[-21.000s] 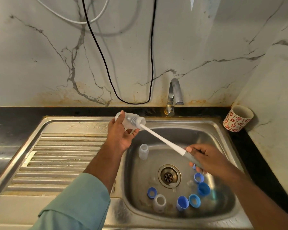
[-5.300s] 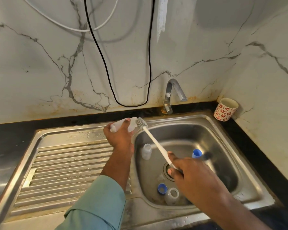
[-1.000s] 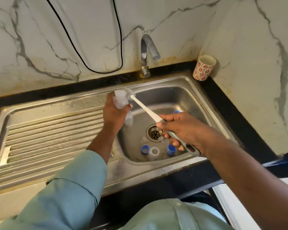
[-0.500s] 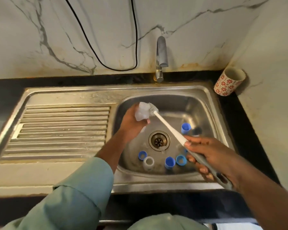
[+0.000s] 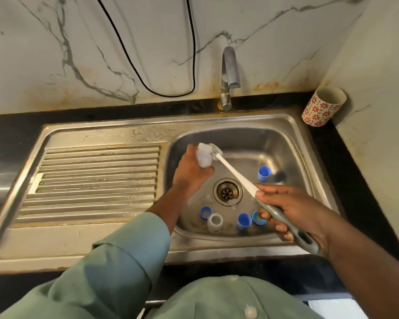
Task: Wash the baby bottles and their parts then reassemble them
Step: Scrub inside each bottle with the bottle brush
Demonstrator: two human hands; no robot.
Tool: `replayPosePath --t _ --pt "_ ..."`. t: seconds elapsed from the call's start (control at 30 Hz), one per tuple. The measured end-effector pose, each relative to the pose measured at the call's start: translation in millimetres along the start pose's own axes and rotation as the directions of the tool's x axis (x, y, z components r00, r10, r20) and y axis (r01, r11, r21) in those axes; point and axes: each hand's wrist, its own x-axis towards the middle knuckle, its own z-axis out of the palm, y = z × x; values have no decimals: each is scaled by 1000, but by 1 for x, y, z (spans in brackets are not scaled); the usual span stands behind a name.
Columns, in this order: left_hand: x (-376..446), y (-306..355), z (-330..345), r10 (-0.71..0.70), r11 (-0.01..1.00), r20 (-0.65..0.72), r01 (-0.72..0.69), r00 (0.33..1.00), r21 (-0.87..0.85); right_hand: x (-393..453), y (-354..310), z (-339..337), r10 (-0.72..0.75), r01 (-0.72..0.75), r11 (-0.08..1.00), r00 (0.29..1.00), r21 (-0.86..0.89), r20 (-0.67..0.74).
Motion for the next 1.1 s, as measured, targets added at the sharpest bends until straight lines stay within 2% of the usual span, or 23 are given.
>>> replayPosePath --t 0.07,0.2,0.37,0.47,0.57,0.63,0.73,0.83,0.97,1.1 --pt "-1 -4 -3 -7 1000 4 7 1000 -17 -1 0 4 13 -13 1000 1000 4 -8" --pt "-3 -9 -14 -21 997 -105 13 994 -79 -16 6 11 2 -3 999 1000 53 26" --pt "-11 -5 -11 11 999 12 -11 1000 -32 -17 2 17 -1 3 998 1000 68 -27" --pt "-10 -5 -19 -34 991 -56 27 998 -130 -25 7 20 -13 12 998 1000 54 12" --pt "-15 2 -21 -87 977 17 88 996 -192 -24 4 19 -2 1 998 1000 63 21" --pt "-14 0 -24 -80 969 8 80 997 -234 -24 1 18 -10 8 998 999 55 37" --pt "-16 -2 -26 1 988 -68 -11 998 -153 -26 4 20 -12 11 999 999 41 32" --pt "-23 -2 -17 58 996 -53 -61 997 -61 -24 4 20 -2 0 998 1000 57 29" --pt "-23 -8 -21 -17 987 -177 -12 984 -160 -30 6 23 -32 30 999 998 36 55" --pt "-26 -3 -20 -6 988 -125 -13 992 -153 -28 3 28 -29 26 998 999 61 43"
